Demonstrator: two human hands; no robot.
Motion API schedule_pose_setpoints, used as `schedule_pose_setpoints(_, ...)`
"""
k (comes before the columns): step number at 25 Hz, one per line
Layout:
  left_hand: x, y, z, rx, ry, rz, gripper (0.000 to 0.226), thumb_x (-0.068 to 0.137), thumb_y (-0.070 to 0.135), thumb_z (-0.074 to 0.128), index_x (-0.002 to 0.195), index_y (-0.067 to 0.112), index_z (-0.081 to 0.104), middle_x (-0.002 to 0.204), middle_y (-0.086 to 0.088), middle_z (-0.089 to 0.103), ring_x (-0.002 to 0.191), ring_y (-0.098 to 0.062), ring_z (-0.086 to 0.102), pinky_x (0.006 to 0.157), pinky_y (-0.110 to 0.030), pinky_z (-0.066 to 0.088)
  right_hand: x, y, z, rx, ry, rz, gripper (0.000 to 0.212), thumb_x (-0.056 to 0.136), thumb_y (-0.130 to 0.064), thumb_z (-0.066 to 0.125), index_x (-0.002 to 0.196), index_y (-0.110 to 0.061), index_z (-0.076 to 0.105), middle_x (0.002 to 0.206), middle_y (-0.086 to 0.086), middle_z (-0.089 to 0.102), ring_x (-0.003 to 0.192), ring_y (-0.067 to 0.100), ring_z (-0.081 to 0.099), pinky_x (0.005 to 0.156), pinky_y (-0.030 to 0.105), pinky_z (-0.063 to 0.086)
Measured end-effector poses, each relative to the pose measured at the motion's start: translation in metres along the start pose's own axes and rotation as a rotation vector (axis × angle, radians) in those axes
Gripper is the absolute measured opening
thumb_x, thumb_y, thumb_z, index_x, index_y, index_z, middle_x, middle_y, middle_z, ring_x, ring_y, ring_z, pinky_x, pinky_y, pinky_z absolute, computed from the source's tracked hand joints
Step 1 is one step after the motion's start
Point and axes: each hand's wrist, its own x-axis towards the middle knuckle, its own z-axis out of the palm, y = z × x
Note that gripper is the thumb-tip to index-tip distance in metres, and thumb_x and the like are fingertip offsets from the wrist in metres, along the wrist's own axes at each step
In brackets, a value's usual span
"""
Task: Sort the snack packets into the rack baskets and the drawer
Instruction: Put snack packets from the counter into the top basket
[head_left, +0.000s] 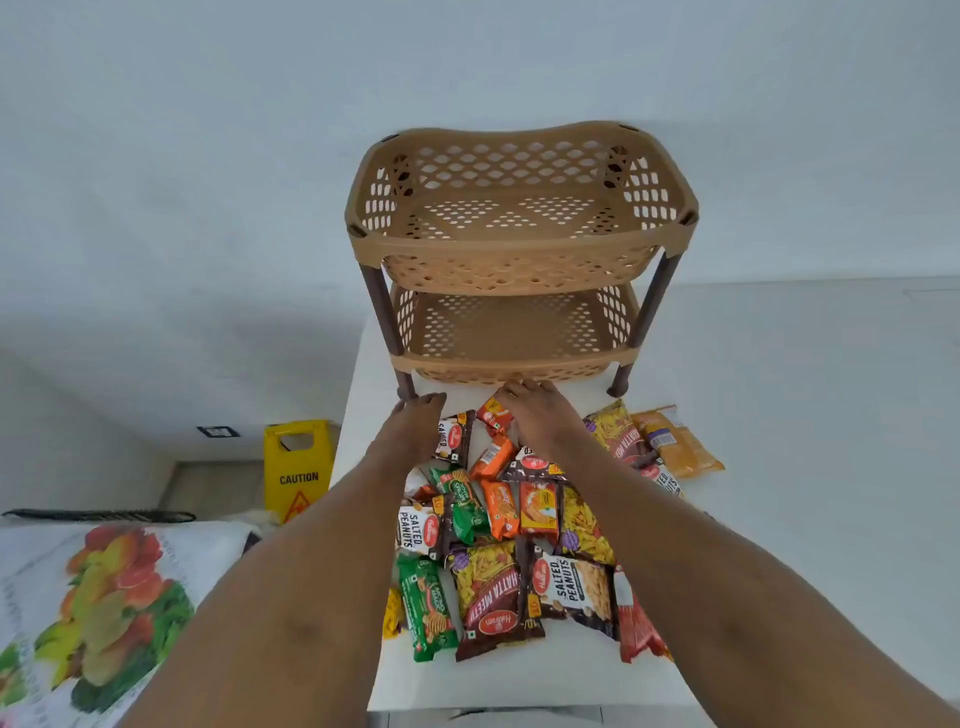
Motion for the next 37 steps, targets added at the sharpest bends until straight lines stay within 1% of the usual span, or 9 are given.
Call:
schedule_pose_setpoints(6, 0.036, -0.017, 0.001, -0.085, -0.271, -0.015, 0.070, 0.096, 0.017, 0.073, 0.158, 0.019, 0.040, 0.156, -0.008, 0.051, 0.142, -0.032, 0.050, 0.113, -0.046, 0.047, 0.027, 0.003, -0.002, -0.019, -0.096, -0.078, 0.067, 0.079, -0.007, 0.078, 0.142, -0.019, 0.058, 0.142, 0.001, 0.060, 0.125, 0.026, 0.062, 0.097, 0.043, 0.057)
schedule_pose_setpoints(11, 0.058, -0.017, -0.007, 0.009, -0.383, 0.047, 0.081, 0.090, 0.021, 0.080, 0.159, 0.023, 0.037, 0.158, -0.005, 0.047, 0.142, -0.030, 0.048, 0.112, -0.044, 0.045, 0.038, 0.005, 0.009, -0.051, -0.162, -0.104, 0.085, 0.076, -0.011, 0.081, 0.152, -0.019, 0.044, 0.154, 0.001, 0.046, 0.121, 0.031, 0.064, 0.087, 0.048, 0.061)
schedule_pose_setpoints(16, 0.062, -0.018, -0.006, 0.051, -0.405, 0.056, 0.090, 0.085, 0.028, 0.085, 0.160, 0.023, 0.035, 0.159, -0.003, 0.044, 0.146, -0.031, 0.041, 0.116, -0.044, 0.036, 0.038, -0.004, 0.008, -0.082, -0.128, -0.147, 0.065, 0.092, -0.003, 0.062, 0.153, -0.018, 0.044, 0.154, 0.003, 0.047, 0.122, 0.032, 0.063, 0.085, 0.045, 0.059)
schedule_pose_setpoints(20, 0.049, -0.027, -0.008, -0.119, -0.278, 0.098, 0.085, 0.084, 0.024, 0.087, 0.155, 0.022, 0.040, 0.153, -0.008, 0.054, 0.138, -0.031, 0.051, 0.112, -0.044, 0.045, 0.035, -0.010, 0.004, -0.139, -0.091, -0.128, 0.058, 0.092, -0.006, 0.064, 0.148, -0.014, 0.049, 0.145, 0.005, 0.055, 0.119, 0.031, 0.064, 0.086, 0.041, 0.056)
schedule_pose_setpoints(23, 0.035, -0.029, -0.011, -0.191, -0.101, 0.120, 0.074, 0.084, 0.026, 0.085, 0.148, 0.023, 0.047, 0.144, -0.008, 0.062, 0.137, -0.033, 0.051, 0.115, -0.044, 0.039, 0.031, -0.008, 0.000, -0.194, -0.025, -0.126, 0.053, 0.086, -0.003, 0.067, 0.137, -0.013, 0.060, 0.136, 0.005, 0.064, 0.125, 0.030, 0.061, 0.096, 0.041, 0.054)
schedule_pose_setpoints(27, 0.011, -0.019, -0.017, -0.286, 0.098, 0.155, 0.046, 0.086, 0.026, 0.083, 0.125, 0.015, 0.062, 0.117, -0.005, 0.072, 0.108, -0.029, 0.065, 0.082, -0.031, 0.044, 0.018, -0.001, -0.004, -0.147, 0.022, -0.086, 0.054, 0.085, -0.013, 0.072, 0.137, -0.017, 0.059, 0.138, 0.001, 0.063, 0.123, 0.025, 0.062, 0.092, 0.039, 0.055)
schedule_pose_setpoints(31, -0.015, -0.006, -0.032, -0.562, 0.202, 0.181, 0.055, 0.087, 0.028, 0.084, 0.134, 0.017, 0.059, 0.122, 0.004, 0.067, 0.106, -0.016, 0.063, 0.077, -0.019, 0.048, -0.004, 0.010, -0.015, 0.062, 0.115, -0.068, 0.060, 0.088, -0.026, 0.073, 0.144, -0.018, 0.052, 0.139, 0.000, 0.061, 0.121, 0.023, 0.063, 0.092, 0.036, 0.053)
schedule_pose_setpoints(35, -0.027, 0.014, -0.083, -0.605, 0.211, 0.238, 0.039, 0.083, 0.037, 0.086, 0.115, 0.022, 0.070, 0.104, 0.008, 0.075, 0.095, -0.015, 0.072, 0.073, -0.037, 0.062, -0.031, 0.013, -0.042, 0.372, 0.274, -0.049, 0.065, 0.085, -0.045, 0.074, 0.140, -0.018, 0.053, 0.132, 0.000, 0.062, 0.116, 0.023, 0.060, 0.088, 0.031, 0.045)
schedule_pose_setpoints(37, -0.038, 0.032, -0.125, -0.617, 0.184, 0.303, 0.036, 0.083, 0.033, 0.087, 0.113, 0.025, 0.069, 0.102, 0.013, 0.072, 0.097, -0.014, 0.071, 0.067, -0.024, 0.058, -0.040, 0.012, -0.056, 0.489, 0.345, -0.037, 0.060, 0.085, -0.047, 0.074, 0.135, -0.021, 0.053, 0.121, -0.004, 0.059, 0.108, 0.018, 0.057, 0.084, 0.029, 0.040)
